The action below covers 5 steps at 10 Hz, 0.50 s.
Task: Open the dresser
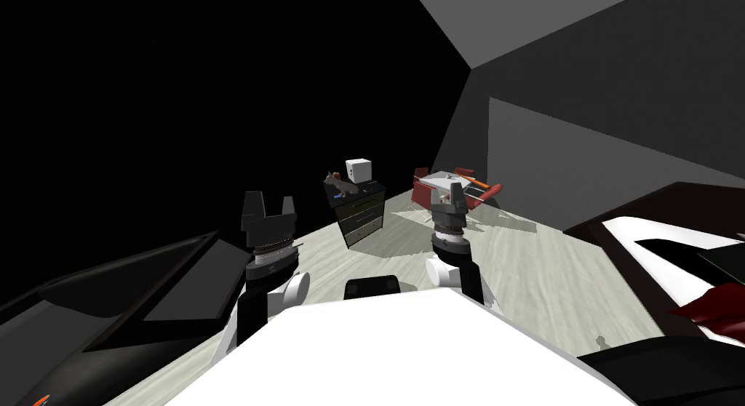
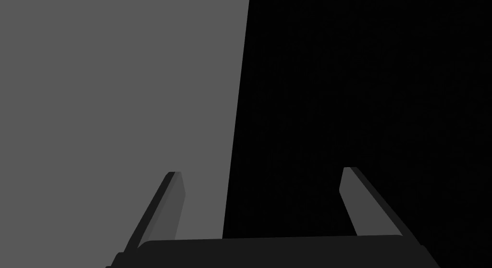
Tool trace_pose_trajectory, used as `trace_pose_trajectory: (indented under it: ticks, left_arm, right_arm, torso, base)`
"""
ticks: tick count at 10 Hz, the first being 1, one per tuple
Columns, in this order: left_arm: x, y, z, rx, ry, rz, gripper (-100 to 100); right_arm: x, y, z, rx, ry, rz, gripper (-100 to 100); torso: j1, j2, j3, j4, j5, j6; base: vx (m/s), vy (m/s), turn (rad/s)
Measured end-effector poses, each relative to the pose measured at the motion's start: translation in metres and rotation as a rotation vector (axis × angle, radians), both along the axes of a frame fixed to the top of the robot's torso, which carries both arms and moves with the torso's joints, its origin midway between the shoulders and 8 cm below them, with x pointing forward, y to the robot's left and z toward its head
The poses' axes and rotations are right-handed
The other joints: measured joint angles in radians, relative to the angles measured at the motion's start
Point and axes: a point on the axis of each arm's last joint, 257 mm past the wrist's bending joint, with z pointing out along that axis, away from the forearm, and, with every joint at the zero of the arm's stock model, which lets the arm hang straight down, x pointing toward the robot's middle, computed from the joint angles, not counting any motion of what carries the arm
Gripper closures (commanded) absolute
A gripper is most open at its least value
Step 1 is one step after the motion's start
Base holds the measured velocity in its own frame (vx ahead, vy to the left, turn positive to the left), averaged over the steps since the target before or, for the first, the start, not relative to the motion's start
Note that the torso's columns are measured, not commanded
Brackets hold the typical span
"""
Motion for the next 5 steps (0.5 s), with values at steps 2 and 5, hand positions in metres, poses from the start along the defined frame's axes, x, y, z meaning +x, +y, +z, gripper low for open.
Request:
trace_pose_trajectory:
  ticks: [2,5]
  left_arm:
    - [0.0000,0.0000,0.0000,0.000,0.000,0.000,0]
    - [-0.0001,0.0000,0.0001,0.000,0.000,0.000,0]
  right_arm:
    - [0.0000,0.0000,0.0000,0.000,0.000,0.000,0]
    - [-0.0001,0.0000,0.0001,0.000,0.000,0.000,0]
  torso:
    - [0.000,0.104,-0.209,0.105,0.000,0.000]
    - [0.000,0.322,-0.644,0.322,0.000,0.000]
  base:
    - [0.000,0.000,0.000]
    - [0.000,0.000,0.000]
